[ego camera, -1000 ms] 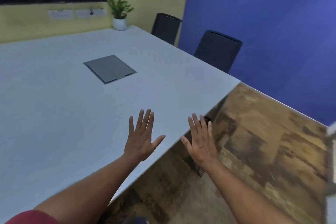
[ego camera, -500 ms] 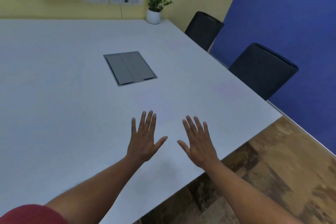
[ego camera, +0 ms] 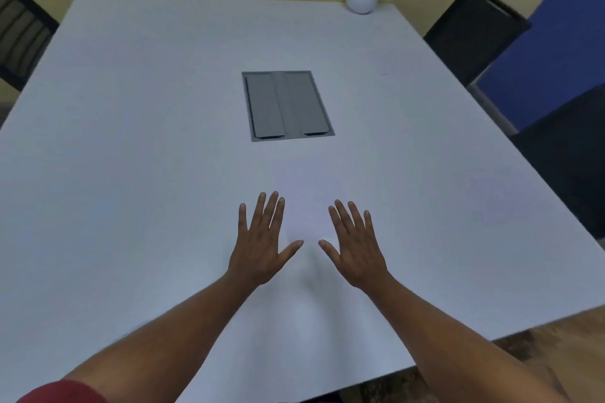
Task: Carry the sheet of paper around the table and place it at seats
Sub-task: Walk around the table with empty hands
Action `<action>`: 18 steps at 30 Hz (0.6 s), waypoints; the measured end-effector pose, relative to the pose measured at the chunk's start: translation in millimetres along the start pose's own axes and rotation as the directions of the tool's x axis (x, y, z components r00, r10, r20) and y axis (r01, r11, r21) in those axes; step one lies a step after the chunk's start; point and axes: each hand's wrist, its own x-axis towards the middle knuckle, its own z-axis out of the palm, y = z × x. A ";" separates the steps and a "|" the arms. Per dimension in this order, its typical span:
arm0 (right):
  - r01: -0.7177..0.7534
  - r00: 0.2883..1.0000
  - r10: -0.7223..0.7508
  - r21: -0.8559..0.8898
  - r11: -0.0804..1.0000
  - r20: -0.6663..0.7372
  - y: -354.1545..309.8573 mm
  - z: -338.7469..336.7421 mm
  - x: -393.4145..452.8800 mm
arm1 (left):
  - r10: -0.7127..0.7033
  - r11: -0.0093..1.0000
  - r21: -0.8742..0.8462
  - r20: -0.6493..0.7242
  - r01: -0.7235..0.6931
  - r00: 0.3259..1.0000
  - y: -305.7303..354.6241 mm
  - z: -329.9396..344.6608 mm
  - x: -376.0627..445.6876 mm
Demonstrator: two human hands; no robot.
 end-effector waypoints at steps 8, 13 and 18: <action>0.122 0.989 -0.128 0.079 0.989 0.078 67.8 30.3 65.1 | -0.009 1.000 0.029 0.112 0.006 0.994 2.9 30.7 49.5; 0.163 0.975 -0.174 0.085 0.983 0.139 100.1 49.6 100.3 | -0.051 0.998 0.031 0.191 0.046 0.980 9.4 57.9 71.9; 0.165 0.964 -0.184 0.112 0.980 0.189 123.7 68.2 139.1 | -0.055 0.999 0.014 0.294 0.053 0.954 7.8 87.5 80.3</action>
